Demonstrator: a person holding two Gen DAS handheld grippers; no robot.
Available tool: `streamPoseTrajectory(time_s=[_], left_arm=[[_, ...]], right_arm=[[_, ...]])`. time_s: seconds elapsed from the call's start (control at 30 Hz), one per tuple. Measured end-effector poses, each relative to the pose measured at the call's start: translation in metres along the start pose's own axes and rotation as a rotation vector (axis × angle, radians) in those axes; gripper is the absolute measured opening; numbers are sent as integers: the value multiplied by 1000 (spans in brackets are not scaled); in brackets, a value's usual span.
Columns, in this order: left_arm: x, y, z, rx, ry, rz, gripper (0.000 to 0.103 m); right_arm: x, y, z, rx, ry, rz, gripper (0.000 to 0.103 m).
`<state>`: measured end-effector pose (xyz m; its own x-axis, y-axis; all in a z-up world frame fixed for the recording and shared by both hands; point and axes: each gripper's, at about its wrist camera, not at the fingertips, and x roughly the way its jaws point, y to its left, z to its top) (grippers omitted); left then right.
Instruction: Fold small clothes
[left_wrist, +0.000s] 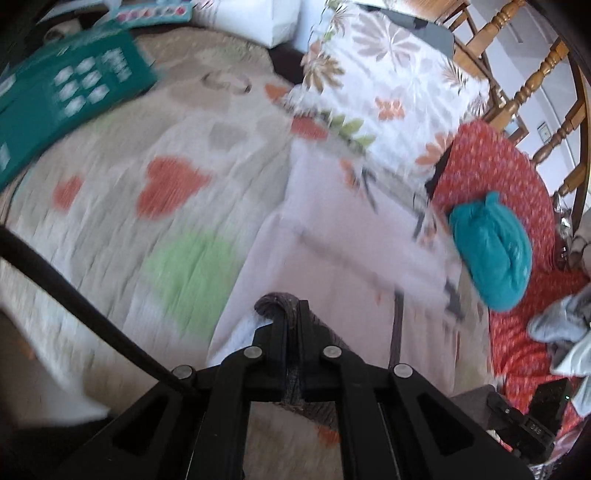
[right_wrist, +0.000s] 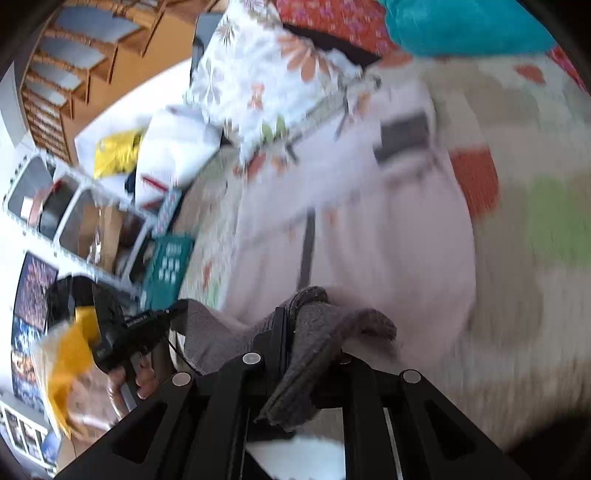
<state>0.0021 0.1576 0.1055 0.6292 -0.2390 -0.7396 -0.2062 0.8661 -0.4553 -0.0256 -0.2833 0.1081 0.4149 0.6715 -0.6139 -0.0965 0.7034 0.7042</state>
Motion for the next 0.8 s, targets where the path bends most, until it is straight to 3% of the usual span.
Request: streamPoseTrajectory(time_s=[0.27,0.47,0.67,0.73,0.8], left_arm=[[80,-15,86,-72,-21,-8,4],[148,-10,111,-133,56,5,4],[169,-34,123,-79,37,34,5],[170,-41,127,-66,0,72,10],[172,-40,130,-97,-9,69,34]], right_arm=[[43,-10,86,76,-72,-62,9],[85,-39,127,150,-72,-122,9],[113,-67,155,218,-57,-120,9],[119,-74,162,231,-51,-112,10],[124,-80,172,242,-53,-101,11]])
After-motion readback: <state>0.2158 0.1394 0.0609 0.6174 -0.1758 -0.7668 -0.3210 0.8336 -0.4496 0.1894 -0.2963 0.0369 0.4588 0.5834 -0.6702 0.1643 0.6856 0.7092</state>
